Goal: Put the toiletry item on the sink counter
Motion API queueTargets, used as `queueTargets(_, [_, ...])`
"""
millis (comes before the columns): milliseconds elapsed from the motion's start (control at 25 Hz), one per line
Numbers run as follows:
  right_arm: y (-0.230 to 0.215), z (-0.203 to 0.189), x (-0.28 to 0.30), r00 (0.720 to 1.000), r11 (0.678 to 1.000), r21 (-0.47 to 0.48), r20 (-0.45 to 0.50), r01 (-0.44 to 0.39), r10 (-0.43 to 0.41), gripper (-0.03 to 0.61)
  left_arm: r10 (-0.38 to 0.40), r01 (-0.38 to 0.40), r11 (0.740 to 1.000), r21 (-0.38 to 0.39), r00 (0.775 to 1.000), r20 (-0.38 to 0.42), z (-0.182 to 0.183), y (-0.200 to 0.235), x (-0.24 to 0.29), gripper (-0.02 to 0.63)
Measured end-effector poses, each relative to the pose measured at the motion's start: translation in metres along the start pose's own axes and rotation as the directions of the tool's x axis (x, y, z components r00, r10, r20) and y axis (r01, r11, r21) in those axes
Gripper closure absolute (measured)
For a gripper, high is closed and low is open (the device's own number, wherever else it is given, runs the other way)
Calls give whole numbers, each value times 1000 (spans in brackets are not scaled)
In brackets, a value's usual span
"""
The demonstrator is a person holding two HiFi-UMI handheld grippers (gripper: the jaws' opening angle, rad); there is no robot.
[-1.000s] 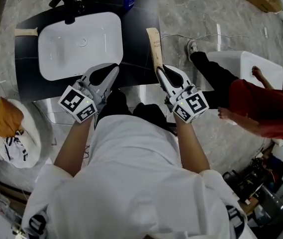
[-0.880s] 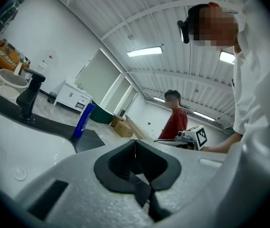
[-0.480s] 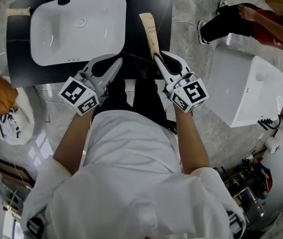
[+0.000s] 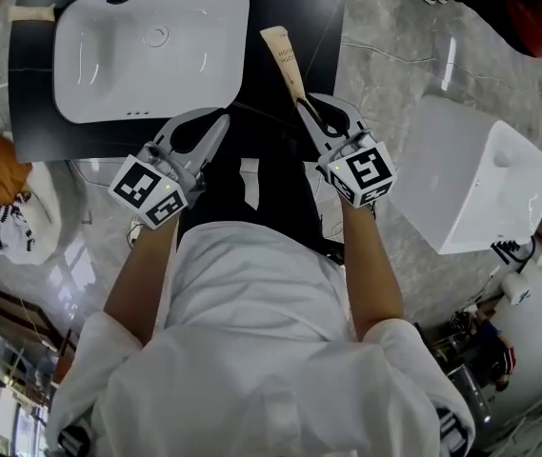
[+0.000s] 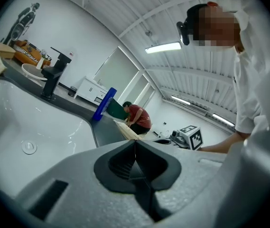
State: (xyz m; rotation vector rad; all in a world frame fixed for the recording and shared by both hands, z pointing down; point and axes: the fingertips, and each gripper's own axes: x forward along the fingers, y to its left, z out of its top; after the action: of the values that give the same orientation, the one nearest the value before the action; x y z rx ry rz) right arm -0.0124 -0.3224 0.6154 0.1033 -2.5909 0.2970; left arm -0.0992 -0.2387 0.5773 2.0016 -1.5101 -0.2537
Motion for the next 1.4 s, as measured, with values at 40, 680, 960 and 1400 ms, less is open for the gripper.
queueTargets(40, [-1,-4,2,1000,1000,1,-10,-5,5,535,5,-5,1000,-4,1000,-1,-2,1,0,597])
queueTargets(680, [3,-48,27,986,997,-71,-163,-34,22,535,24,-25,999,-43,1000,-14,-26,10,-6,597])
queueTargets(960, [3,-55,31,978,996,-71,-208,-46,30,534,26,-26,999,-41,1000,-2,-24,8,-7,597])
queueTargets(1400, [-1,19,-2,996,995,-91,-82,-31,24,480,-3,1,1000,26,998,58,24,-7,-8,597])
